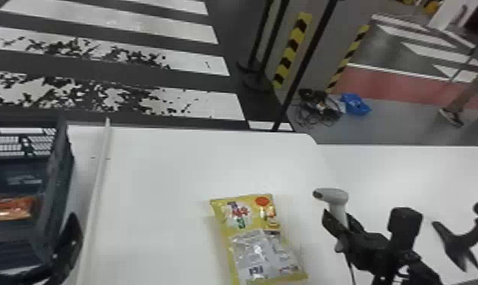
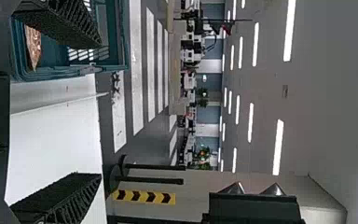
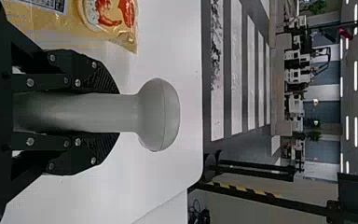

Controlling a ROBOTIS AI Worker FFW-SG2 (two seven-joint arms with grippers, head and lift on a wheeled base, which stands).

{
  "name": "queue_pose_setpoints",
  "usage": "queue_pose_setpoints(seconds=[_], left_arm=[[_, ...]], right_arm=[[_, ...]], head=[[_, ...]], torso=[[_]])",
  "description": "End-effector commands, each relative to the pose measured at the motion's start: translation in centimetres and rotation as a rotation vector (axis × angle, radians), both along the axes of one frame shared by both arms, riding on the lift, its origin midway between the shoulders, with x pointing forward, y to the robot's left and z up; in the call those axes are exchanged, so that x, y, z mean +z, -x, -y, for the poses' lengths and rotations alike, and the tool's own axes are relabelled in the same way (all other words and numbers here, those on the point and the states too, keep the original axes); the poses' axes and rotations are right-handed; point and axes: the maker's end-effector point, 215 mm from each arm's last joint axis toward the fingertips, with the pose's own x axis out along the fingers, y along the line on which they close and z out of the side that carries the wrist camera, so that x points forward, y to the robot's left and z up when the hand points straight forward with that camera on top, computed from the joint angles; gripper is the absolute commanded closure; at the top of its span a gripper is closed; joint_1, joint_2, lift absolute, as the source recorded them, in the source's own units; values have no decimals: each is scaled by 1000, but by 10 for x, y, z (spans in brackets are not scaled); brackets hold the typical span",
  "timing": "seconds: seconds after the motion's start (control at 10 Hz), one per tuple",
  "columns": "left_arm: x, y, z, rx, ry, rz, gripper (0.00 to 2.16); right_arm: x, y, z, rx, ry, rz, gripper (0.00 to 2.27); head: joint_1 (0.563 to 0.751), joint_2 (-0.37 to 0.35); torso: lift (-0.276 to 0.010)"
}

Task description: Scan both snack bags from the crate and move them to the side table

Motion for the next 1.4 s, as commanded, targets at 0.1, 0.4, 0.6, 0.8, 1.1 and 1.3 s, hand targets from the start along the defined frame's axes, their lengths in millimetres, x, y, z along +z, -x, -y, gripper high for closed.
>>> queue_pose_setpoints(seconds=[0.1,0.4,0.6,0.8,1.1,1.3], left_arm=[[-9,1,-2,6,-3,-15,-2],[-18,3,0,6,-19,-29,-2],[-18,2,-1,13,-19,-28,-2],[-16,2,0,17,-18,-24,-2],[-14,2,3,10,-19,-23,-2],[-14,5,4,5,-20,-25,-2]], right_arm=[[-35,-35,16,6,-5,-5,2240],[-46,-85,28,2,4,9,2240],[-45,-107,34,8,20,23,2240],[-57,-107,41,-5,14,7,2240],[-75,-94,40,-5,16,-14,2240],[-88,-85,38,-1,19,-41,2240]], head=[[695,-350],[695,-350],[695,-350],[695,-350],[695,-350],[695,-350]], torso=[[-95],[-95],[-95],[-95],[-95],[-95]])
